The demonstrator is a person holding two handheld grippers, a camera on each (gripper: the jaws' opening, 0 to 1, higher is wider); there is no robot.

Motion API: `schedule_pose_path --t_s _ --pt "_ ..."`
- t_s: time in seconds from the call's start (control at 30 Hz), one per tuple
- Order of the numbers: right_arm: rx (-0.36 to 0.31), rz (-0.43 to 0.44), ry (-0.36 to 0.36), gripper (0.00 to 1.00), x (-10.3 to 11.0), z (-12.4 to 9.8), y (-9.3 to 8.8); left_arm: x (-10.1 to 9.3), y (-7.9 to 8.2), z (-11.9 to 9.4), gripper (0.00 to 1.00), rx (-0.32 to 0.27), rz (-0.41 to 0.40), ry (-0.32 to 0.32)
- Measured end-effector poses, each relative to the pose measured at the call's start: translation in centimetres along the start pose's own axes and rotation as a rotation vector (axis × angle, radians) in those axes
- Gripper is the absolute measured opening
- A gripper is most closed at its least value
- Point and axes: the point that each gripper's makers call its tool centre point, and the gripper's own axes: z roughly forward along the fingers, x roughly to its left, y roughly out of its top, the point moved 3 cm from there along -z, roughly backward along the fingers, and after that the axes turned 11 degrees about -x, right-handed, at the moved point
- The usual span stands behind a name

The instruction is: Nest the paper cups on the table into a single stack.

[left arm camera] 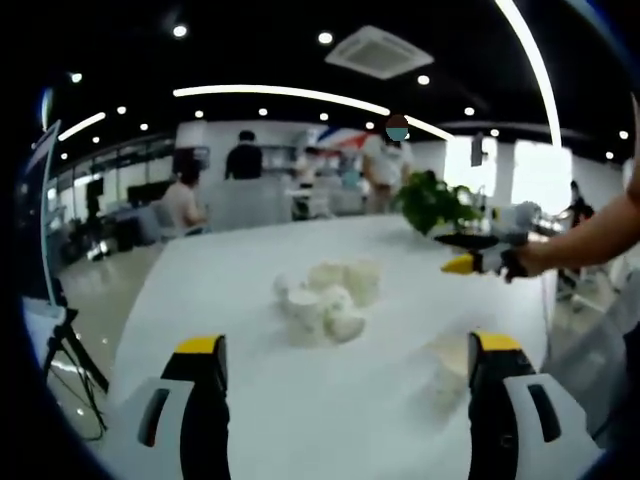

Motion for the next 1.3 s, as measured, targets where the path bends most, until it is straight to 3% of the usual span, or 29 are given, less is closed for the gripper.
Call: schedule_pose_path --t_s 0.57,1.3 --pt "0.004 0.023 0.011 0.98 -1.8 5.7 -2.1 0.6 -1.3 -0.5 0.98 0.049 -0.001 0.008" --pt "0.022 0.029 0.019 0.92 -3.6 11.0 -4.6 1.5 -1.0 -1.4 0.98 0.045 0.000 0.044"
